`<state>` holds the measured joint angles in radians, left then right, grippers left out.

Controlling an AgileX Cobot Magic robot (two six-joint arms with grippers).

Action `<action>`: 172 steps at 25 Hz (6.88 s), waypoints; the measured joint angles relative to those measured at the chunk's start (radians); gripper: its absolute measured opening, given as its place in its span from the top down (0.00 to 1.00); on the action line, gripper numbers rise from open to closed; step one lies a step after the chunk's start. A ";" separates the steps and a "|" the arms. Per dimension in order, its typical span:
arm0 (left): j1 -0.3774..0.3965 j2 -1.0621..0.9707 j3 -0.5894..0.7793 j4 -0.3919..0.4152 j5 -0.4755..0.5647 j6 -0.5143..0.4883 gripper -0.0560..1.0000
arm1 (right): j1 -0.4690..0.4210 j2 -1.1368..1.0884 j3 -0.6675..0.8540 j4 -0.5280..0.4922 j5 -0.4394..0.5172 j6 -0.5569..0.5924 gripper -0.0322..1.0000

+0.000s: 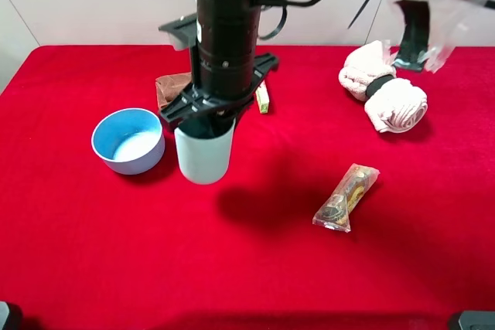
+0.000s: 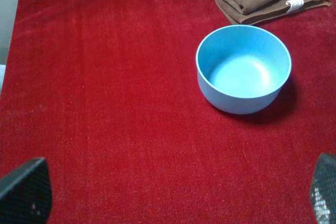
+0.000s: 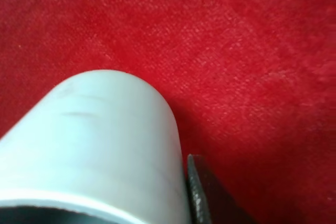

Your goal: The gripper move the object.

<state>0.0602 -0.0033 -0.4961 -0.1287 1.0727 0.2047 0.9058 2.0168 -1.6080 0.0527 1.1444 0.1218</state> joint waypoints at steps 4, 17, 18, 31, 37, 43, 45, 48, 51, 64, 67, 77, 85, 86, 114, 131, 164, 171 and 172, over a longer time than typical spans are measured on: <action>0.000 0.000 0.000 0.000 0.000 0.000 0.02 | -0.045 -0.041 -0.001 -0.032 0.018 -0.001 0.96; 0.000 0.000 0.000 0.000 0.000 0.000 0.02 | -0.190 -0.064 -0.001 -0.041 0.051 -0.056 0.96; 0.000 0.000 0.000 0.000 0.000 0.000 0.02 | -0.201 -0.064 -0.001 -0.041 0.051 -0.060 0.96; 0.000 0.000 0.000 0.000 0.000 0.000 0.02 | -0.344 -0.064 -0.001 -0.041 -0.018 -0.100 0.96; 0.000 0.000 0.000 0.000 0.000 0.000 0.02 | -0.435 -0.061 -0.001 -0.042 -0.071 -0.122 0.96; 0.000 0.000 0.000 0.000 0.000 0.000 0.02 | -0.490 -0.015 -0.013 -0.046 -0.091 -0.127 0.96; 0.000 0.000 0.000 0.000 0.000 0.000 0.02 | -0.499 0.008 -0.035 -0.053 -0.091 -0.132 0.96; 0.000 0.000 0.000 0.000 0.000 0.000 0.02 | -0.503 0.042 -0.070 -0.061 -0.091 -0.137 0.96; 0.000 0.000 0.000 0.000 0.000 0.000 0.02 | -0.511 0.060 -0.086 -0.064 -0.091 -0.140 0.96; 0.000 0.000 0.000 0.000 0.000 -0.001 0.02 | -0.562 0.135 -0.097 -0.078 -0.126 -0.156 0.96; 0.000 0.000 0.000 0.000 0.000 -0.001 0.02 | -0.569 0.152 -0.098 -0.089 -0.132 -0.157 0.96; 0.000 0.000 0.000 0.000 0.000 -0.001 0.02 | -0.571 0.197 -0.098 -0.103 -0.139 -0.157 0.96; 0.000 0.000 0.000 0.000 0.000 -0.001 0.02 | -0.571 0.197 -0.099 -0.103 -0.139 -0.157 0.73; 0.000 0.000 0.000 0.000 0.000 -0.001 0.02 | -0.571 0.197 -0.099 -0.103 -0.139 -0.157 0.66; 0.000 0.000 0.000 0.000 0.000 -0.001 0.02 | -0.571 -0.046 -0.103 -0.036 0.069 -0.157 0.30; 0.000 0.000 0.000 0.000 0.000 -0.001 0.02 | -0.570 -0.437 0.134 0.065 0.072 -0.157 0.30; 0.000 0.000 0.000 0.000 0.000 0.000 0.02 | -0.592 -1.542 0.897 0.020 -0.021 -0.157 0.30; 0.000 0.000 0.000 0.000 0.000 0.000 0.02 | -0.800 -1.819 1.069 0.014 -0.051 -0.157 0.30; 0.000 0.000 0.000 0.000 0.000 0.000 0.02 | -0.832 -1.854 1.076 0.012 -0.062 -0.157 0.30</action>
<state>0.0602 -0.0033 -0.4961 -0.1287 1.0727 0.2047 0.0735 0.1627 -0.5316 0.0649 1.0825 -0.0356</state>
